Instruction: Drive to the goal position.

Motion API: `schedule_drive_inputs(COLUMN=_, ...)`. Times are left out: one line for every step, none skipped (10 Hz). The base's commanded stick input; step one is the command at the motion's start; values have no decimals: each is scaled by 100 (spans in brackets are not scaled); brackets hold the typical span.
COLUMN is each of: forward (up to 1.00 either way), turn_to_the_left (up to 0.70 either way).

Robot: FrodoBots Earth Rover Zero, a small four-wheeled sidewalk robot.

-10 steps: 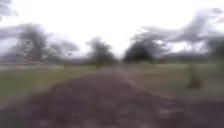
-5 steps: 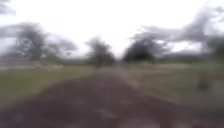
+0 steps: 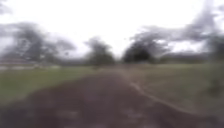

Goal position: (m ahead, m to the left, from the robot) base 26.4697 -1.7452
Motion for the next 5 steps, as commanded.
schedule_drive_inputs(forward=70, turn_to_the_left=0)
schedule_drive_inputs(forward=70, turn_to_the_left=0)
schedule_drive_inputs(forward=70, turn_to_the_left=0)
schedule_drive_inputs(forward=70, turn_to_the_left=0)
schedule_drive_inputs(forward=70, turn_to_the_left=0)
